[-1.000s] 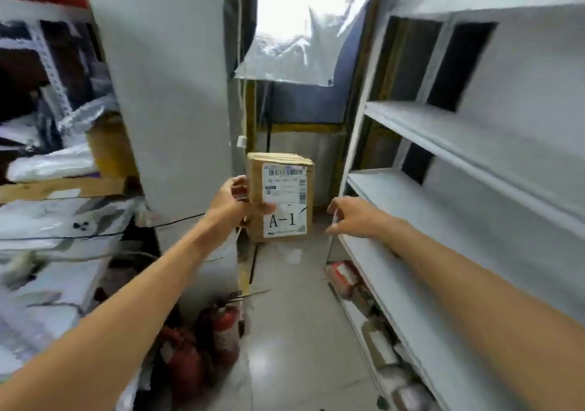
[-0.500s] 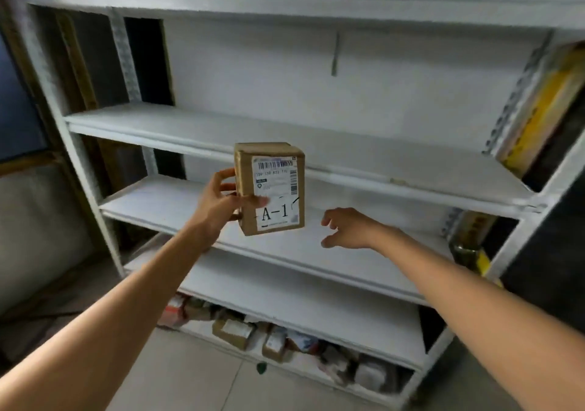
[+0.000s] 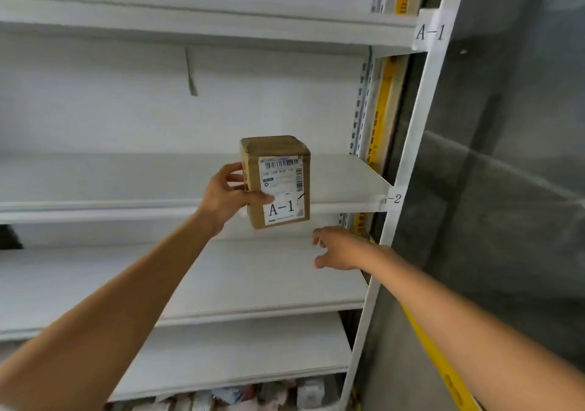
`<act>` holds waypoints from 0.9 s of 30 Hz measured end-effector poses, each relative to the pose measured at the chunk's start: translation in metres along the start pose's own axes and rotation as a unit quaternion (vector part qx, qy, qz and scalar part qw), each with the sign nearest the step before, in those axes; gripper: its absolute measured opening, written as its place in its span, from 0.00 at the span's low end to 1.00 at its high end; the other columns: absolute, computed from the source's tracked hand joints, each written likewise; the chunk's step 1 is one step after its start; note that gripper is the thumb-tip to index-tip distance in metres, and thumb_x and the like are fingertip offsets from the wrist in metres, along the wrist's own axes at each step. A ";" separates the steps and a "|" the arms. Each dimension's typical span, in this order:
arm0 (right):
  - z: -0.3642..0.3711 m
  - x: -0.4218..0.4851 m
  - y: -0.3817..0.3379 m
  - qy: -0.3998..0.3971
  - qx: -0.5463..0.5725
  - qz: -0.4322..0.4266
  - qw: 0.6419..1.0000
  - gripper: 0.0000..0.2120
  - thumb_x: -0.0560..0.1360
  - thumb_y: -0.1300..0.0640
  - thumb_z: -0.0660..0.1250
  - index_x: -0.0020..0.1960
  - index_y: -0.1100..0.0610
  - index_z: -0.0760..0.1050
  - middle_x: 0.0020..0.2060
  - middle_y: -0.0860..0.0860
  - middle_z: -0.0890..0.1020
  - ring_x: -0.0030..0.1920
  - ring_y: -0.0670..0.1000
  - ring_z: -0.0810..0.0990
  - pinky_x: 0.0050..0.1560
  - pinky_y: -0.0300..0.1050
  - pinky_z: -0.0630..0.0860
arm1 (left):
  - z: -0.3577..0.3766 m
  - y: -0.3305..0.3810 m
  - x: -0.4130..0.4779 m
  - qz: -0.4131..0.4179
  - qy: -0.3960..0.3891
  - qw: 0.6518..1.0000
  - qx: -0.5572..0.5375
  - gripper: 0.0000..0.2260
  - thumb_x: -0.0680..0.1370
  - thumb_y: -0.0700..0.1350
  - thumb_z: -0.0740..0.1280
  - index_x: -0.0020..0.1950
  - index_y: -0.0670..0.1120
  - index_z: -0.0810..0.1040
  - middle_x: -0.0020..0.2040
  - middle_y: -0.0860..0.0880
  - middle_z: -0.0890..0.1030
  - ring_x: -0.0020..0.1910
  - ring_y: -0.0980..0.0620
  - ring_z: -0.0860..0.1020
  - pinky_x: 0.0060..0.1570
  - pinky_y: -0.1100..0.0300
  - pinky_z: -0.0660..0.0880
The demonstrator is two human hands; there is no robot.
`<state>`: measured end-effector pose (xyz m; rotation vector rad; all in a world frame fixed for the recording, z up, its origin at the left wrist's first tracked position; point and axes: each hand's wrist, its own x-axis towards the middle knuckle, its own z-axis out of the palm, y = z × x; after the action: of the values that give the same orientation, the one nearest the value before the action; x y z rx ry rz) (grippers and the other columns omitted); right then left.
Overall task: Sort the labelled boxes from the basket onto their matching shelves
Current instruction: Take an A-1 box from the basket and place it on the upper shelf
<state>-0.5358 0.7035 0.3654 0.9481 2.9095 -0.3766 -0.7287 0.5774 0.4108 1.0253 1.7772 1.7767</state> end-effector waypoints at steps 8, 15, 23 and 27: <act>-0.022 0.038 0.076 -0.017 0.002 0.015 1.000 0.26 0.76 0.53 0.67 0.71 0.57 0.66 0.68 0.54 0.71 0.67 0.54 0.71 0.61 0.45 0.69 | 0.075 0.010 0.084 0.025 -0.023 0.999 0.017 0.37 0.60 0.33 0.80 0.66 0.47 0.72 0.52 0.50 0.77 0.50 0.51 0.81 0.50 0.53 0.79; -0.022 0.053 0.097 -0.038 0.014 0.024 0.999 0.26 0.76 0.52 0.68 0.70 0.57 0.66 0.67 0.54 0.72 0.65 0.55 0.72 0.59 0.46 0.70 | 0.094 -0.008 0.111 -0.002 -0.028 0.999 0.038 0.39 0.59 0.35 0.81 0.67 0.46 0.72 0.53 0.51 0.78 0.51 0.50 0.80 0.56 0.48 0.78; -0.027 0.058 0.099 -0.015 0.040 0.048 0.998 0.26 0.75 0.52 0.69 0.69 0.56 0.67 0.66 0.53 0.73 0.64 0.54 0.73 0.62 0.49 0.73 | 0.102 -0.022 0.131 -0.023 -0.046 0.996 0.073 0.40 0.59 0.35 0.81 0.68 0.46 0.70 0.53 0.51 0.79 0.55 0.46 0.79 0.59 0.45 0.76; -0.029 0.064 0.103 -0.005 0.037 0.057 0.998 0.24 0.73 0.51 0.70 0.67 0.55 0.69 0.65 0.53 0.74 0.62 0.54 0.75 0.60 0.50 0.74 | 0.108 -0.025 0.138 -0.005 -0.057 0.995 0.079 0.39 0.62 0.34 0.79 0.71 0.45 0.69 0.55 0.51 0.78 0.57 0.47 0.78 0.56 0.53 0.75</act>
<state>-0.5266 0.8275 0.3634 1.1135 2.8339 -0.4816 -0.7411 0.7540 0.4040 1.1537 1.8706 1.5587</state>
